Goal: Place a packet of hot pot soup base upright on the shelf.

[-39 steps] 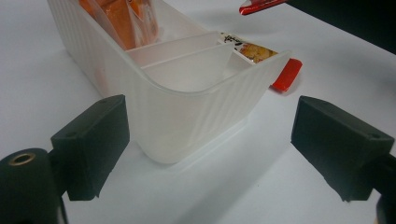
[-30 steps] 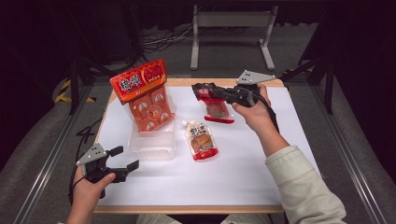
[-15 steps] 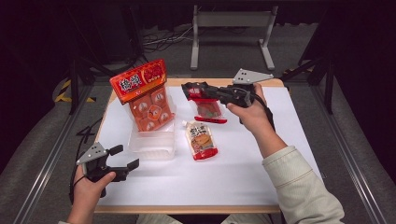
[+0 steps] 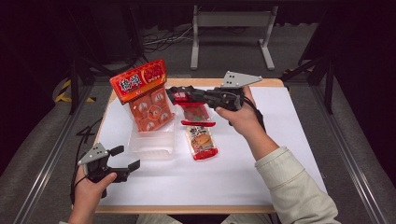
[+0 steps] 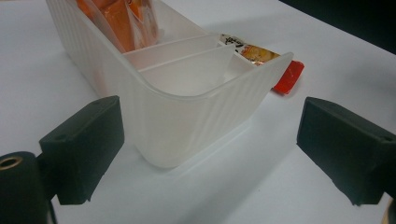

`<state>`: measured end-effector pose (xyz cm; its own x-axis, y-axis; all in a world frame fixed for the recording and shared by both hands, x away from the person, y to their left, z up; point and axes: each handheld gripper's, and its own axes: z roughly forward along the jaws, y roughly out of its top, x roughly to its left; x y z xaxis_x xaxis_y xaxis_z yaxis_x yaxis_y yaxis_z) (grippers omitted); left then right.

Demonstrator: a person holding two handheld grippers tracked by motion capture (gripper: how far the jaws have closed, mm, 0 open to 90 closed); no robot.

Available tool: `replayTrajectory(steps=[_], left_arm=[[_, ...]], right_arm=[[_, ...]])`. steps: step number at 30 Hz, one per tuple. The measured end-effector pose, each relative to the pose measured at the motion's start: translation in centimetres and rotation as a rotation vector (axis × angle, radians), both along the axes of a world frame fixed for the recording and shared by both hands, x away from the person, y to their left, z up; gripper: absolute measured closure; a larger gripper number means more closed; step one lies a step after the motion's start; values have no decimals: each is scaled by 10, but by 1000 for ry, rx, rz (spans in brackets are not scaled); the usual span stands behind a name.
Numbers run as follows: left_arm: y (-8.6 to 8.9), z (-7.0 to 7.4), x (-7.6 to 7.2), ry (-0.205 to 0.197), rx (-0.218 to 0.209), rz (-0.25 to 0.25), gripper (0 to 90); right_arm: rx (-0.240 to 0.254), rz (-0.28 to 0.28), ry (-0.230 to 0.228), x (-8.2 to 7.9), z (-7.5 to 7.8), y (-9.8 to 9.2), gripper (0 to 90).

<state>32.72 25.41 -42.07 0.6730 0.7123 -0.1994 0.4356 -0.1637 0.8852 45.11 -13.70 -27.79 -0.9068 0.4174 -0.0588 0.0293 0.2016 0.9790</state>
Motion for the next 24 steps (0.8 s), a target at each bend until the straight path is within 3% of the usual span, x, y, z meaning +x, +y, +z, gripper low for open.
replayTrajectory(steps=[24], left_arm=[[-1,-2,0,4,5,-5,81]], right_arm=[[17,103,-30,-3,-2,43,898]])
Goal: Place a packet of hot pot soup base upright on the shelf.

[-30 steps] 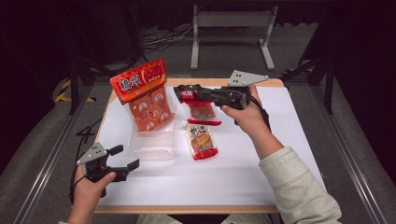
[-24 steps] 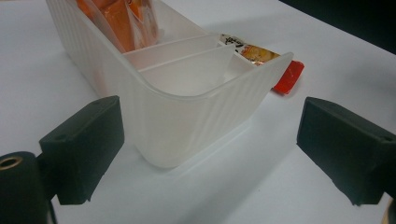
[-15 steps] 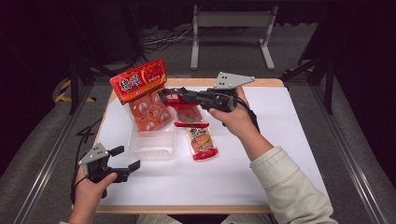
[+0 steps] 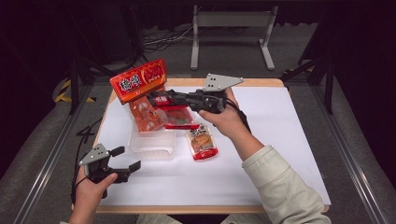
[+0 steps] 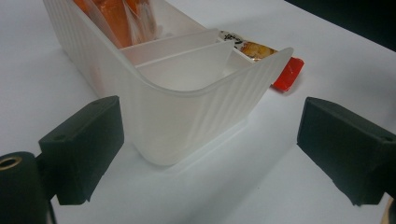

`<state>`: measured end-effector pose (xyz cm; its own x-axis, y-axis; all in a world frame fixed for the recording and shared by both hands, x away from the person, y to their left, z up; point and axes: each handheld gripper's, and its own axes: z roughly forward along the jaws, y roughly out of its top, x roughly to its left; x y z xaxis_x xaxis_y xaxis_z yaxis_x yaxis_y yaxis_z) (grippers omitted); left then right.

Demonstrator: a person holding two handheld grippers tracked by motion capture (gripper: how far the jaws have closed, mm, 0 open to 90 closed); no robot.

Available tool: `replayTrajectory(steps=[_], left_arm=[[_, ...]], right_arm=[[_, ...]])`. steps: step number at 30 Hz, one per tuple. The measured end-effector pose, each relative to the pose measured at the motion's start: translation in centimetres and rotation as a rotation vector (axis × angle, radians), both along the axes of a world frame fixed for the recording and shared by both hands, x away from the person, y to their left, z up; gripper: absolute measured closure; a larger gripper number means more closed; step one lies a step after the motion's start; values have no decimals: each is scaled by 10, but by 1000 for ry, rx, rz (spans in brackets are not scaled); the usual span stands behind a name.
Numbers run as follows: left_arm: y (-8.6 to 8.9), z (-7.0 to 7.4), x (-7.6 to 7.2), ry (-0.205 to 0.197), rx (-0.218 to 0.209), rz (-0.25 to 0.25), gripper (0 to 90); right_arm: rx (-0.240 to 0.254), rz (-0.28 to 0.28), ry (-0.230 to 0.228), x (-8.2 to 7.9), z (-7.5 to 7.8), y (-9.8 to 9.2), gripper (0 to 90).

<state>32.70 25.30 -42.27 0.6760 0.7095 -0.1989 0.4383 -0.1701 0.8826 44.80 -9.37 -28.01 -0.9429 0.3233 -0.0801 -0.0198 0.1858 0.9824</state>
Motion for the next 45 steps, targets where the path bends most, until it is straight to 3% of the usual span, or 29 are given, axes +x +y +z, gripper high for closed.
replayTrajectory(steps=[29,45], left_arm=[[3,-5,-7,3,7,21,70],[2,-5,-6,10,13,15,73]], right_arm=[[-29,84,-3,12,-31,58,895],[-14,82,-2,20,-44,69,894]])
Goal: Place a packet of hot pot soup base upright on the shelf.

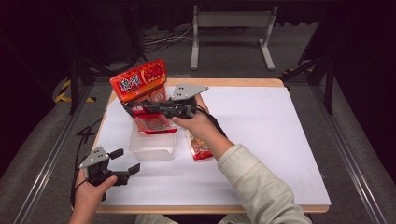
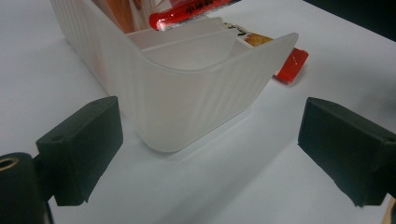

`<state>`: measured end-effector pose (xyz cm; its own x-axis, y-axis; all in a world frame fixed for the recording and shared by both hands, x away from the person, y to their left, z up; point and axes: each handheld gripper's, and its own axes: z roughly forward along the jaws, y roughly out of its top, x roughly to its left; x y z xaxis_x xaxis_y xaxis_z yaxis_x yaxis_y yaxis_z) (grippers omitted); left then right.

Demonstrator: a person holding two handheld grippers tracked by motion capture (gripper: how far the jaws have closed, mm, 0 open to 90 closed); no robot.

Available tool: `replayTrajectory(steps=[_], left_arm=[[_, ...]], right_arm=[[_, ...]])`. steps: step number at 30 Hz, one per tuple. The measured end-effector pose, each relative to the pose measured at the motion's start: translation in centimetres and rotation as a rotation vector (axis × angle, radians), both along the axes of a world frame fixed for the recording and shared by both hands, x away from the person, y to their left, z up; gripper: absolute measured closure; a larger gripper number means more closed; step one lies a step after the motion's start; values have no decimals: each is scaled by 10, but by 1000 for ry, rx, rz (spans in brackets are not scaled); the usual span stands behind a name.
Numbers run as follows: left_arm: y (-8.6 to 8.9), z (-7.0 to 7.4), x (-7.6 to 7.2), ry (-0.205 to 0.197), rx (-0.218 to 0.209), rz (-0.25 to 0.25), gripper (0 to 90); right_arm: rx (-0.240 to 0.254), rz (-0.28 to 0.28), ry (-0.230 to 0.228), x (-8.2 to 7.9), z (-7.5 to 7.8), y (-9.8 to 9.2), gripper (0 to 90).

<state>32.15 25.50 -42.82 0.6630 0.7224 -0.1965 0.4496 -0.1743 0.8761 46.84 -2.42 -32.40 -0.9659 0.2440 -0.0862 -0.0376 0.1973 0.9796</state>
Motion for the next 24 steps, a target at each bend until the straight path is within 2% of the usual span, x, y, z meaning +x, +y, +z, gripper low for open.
replayTrajectory(steps=[7,24], left_arm=[[0,0,0,1,0,-1,73],[-1,0,1,-1,8,-5,74]], right_arm=[[-19,-1,-4,2,-7,7,892],[-14,9,13,7,-23,15,881]])
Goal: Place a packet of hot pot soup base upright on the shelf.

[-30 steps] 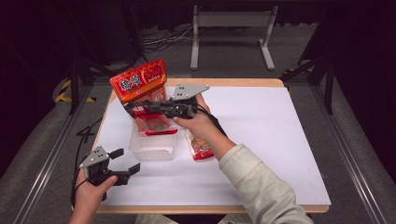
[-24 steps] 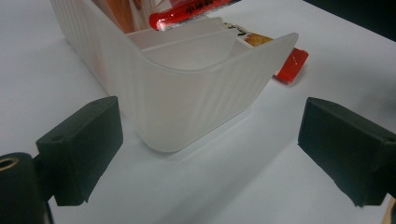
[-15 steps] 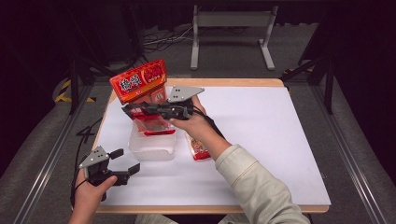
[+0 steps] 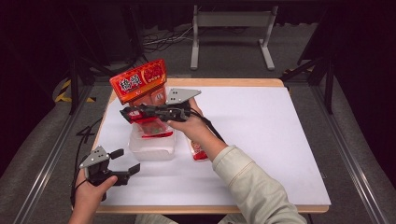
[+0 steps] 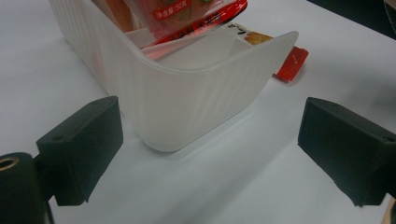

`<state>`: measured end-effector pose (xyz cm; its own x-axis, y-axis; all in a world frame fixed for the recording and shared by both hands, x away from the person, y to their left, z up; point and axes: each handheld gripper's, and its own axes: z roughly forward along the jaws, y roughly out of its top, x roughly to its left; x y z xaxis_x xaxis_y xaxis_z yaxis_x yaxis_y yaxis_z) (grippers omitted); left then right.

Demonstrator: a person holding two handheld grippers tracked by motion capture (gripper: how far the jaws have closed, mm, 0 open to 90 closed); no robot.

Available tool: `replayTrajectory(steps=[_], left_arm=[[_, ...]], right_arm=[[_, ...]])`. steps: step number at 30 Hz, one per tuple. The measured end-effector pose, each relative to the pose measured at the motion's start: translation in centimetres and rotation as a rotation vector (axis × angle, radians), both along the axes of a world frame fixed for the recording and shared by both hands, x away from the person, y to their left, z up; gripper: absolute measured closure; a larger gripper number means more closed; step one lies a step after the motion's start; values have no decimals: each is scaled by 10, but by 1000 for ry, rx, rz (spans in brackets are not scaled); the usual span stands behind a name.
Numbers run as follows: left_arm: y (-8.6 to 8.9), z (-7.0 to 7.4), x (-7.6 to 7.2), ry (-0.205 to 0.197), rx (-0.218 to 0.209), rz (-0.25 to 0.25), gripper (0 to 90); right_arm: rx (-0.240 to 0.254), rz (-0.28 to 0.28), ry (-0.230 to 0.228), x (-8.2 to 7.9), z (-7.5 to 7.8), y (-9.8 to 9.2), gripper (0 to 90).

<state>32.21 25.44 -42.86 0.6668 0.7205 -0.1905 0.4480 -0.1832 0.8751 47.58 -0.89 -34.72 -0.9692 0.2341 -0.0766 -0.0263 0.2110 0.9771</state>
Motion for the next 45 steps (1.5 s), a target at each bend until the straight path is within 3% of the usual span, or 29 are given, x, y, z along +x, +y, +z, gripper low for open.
replayTrajectory(steps=[14,31,45], left_arm=[[0,-1,0,4,4,-3,73],[-1,-1,0,8,6,-2,73],[-3,-3,2,17,5,-3,73]], right_arm=[[4,8,7,1,-14,5,881],[49,-16,103,3,-34,-9,856],[-1,-33,100,0,-36,-22,838]])
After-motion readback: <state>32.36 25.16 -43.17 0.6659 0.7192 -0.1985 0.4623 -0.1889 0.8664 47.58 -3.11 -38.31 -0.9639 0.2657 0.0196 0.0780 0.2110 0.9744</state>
